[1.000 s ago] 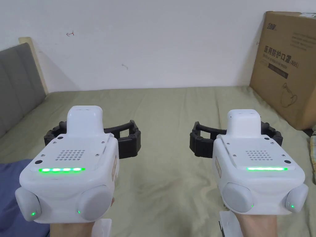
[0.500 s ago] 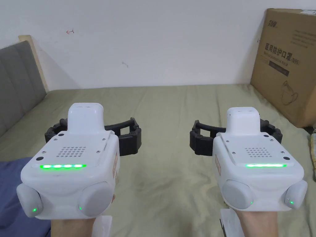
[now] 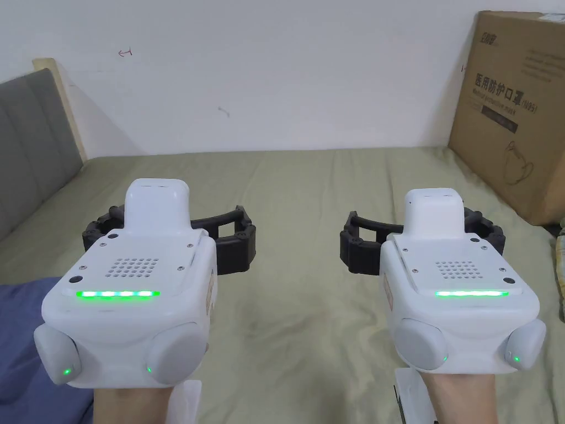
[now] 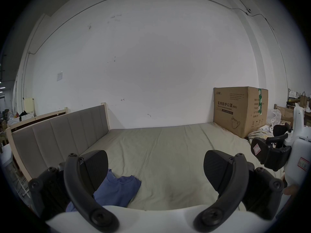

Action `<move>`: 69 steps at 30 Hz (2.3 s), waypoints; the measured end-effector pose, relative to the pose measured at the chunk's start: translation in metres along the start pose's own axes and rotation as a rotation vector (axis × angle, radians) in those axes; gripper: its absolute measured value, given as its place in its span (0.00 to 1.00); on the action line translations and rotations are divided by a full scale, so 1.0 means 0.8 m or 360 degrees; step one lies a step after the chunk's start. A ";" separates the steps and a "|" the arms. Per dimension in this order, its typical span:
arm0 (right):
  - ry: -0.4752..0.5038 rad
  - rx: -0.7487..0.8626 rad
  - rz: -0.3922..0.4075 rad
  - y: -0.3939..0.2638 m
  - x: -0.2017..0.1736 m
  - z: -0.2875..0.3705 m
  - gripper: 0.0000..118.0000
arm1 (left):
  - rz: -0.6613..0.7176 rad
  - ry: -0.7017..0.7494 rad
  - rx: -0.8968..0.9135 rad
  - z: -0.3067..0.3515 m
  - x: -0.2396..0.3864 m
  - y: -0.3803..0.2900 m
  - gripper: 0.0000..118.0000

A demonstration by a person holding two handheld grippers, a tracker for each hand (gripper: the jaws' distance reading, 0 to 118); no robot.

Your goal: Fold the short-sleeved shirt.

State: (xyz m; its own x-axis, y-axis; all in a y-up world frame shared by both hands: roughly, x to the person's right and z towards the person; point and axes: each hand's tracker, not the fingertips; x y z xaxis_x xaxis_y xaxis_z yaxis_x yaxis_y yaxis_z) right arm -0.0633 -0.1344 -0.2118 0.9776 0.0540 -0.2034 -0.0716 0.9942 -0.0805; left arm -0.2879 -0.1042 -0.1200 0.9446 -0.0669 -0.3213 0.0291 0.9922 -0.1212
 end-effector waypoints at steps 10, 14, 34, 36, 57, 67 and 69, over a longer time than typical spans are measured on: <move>0.0016 -0.0025 -0.0094 0.003 0.011 -0.001 1.00 | 0.0020 0.0019 0.0006 0.000 -0.002 0.000 0.97; 0.0008 -0.0008 -0.0065 0.003 0.008 0.003 1.00 | 0.0034 0.0002 0.0010 0.001 -0.001 0.000 0.97; -0.0010 0.0008 0.0029 0.003 -0.002 0.007 1.00 | 0.0025 -0.0007 0.0015 0.003 -0.003 -0.001 0.97; -0.0001 0.0007 0.0027 0.003 -0.001 0.008 1.00 | 0.0023 -0.0013 0.0012 0.002 -0.003 -0.001 0.97; -0.0036 -0.0044 -0.0016 0.003 0.006 0.002 1.00 | 0.0073 -0.0022 -0.0020 0.000 -0.006 0.000 0.97; -0.0015 -0.0061 -0.0002 0.003 0.008 0.000 1.00 | 0.0083 -0.0016 -0.0040 -0.002 -0.006 0.002 0.97; -0.0013 -0.0057 0.0004 0.003 0.007 0.001 1.00 | 0.0057 -0.0013 -0.0040 -0.002 -0.004 0.002 0.97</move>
State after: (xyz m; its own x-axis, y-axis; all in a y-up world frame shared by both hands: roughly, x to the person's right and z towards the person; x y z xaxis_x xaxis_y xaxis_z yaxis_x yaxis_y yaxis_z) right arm -0.0579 -0.1313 -0.2122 0.9789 0.0574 -0.1959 -0.0810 0.9901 -0.1150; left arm -0.2917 -0.1025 -0.1205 0.9475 -0.0307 -0.3183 -0.0127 0.9910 -0.1335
